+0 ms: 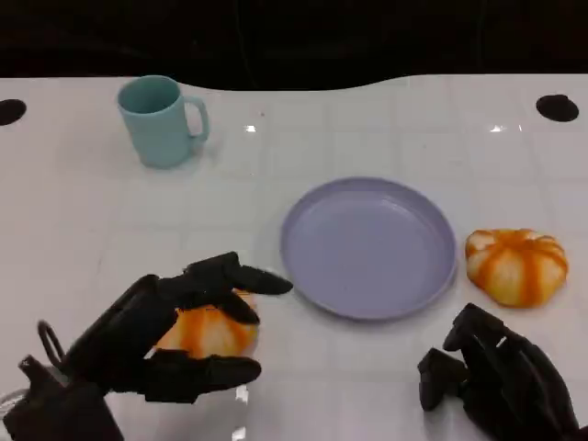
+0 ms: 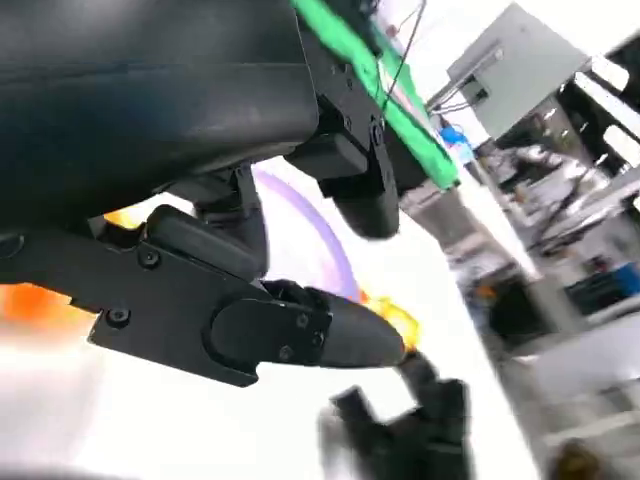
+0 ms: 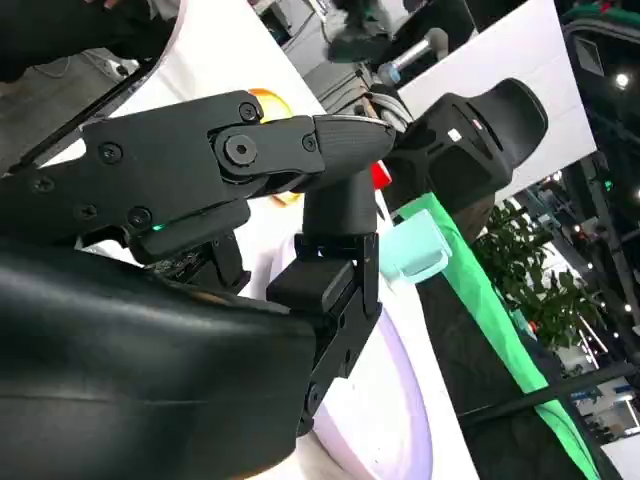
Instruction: Grasp the bread from the table and place it into the plate.
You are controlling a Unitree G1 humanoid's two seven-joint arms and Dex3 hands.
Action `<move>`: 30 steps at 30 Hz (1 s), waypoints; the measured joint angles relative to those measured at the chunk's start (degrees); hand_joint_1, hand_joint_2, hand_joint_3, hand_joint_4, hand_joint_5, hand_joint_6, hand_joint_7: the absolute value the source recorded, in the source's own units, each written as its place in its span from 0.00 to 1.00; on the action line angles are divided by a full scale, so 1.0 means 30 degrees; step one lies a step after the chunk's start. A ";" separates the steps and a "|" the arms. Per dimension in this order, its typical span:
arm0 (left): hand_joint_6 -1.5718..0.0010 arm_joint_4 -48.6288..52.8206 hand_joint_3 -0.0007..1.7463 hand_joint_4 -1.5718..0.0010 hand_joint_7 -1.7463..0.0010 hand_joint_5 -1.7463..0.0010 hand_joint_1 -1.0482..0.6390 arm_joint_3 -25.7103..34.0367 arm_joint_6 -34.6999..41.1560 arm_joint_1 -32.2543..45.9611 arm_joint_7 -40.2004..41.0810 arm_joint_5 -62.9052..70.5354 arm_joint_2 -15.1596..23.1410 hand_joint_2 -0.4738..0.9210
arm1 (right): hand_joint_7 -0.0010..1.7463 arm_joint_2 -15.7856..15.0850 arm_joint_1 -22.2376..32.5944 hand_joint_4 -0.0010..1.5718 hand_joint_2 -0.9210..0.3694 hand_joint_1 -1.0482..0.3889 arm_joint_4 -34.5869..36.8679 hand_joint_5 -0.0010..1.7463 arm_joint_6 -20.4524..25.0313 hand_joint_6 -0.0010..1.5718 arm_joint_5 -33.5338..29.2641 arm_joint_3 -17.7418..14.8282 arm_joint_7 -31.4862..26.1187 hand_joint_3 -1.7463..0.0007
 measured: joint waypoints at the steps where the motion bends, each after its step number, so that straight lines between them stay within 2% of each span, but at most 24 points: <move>1: 0.83 -0.0336 0.10 0.88 0.94 0.62 0.14 0.0034 -0.0095 0.0015 0.0338 0.0807 0.0424 1.00 | 0.82 0.0000 0.0013 0.49 0.00 0.35 -0.0008 0.94 0.0000 0.42 0.0007 0.0003 0.0011 0.85; 7: 0.84 -0.3421 0.07 0.88 0.98 0.71 0.11 0.0064 0.0502 0.0137 0.3076 0.9364 0.2528 1.00 | 0.82 0.0015 0.0093 0.50 0.00 0.34 -0.0086 0.94 0.0000 0.43 0.0000 0.0057 -0.0028 0.85; 14: 0.83 -0.4668 0.04 0.85 0.99 0.81 0.12 -0.1738 0.3727 -0.0277 0.3196 1.6007 0.3549 1.00 | 0.80 0.0042 0.0175 0.50 0.00 0.35 -0.0168 0.94 0.0014 0.43 0.0049 0.0053 -0.0026 0.86; 20: 0.83 -0.2748 0.01 0.80 1.00 0.86 0.14 -0.3447 0.5194 -0.1715 0.3144 1.7421 0.3714 1.00 | 0.79 0.0070 0.0295 0.50 0.00 0.34 -0.0295 0.94 0.0118 0.44 0.0144 0.0048 0.0044 0.87; 30: 0.82 0.3434 0.00 0.77 1.00 0.90 0.19 -0.6164 0.6242 -0.4325 0.3792 1.6972 0.3604 1.00 | 0.79 0.0071 0.0636 0.50 0.00 0.34 -0.0867 0.95 0.0471 0.44 0.0133 0.0079 -0.0121 0.87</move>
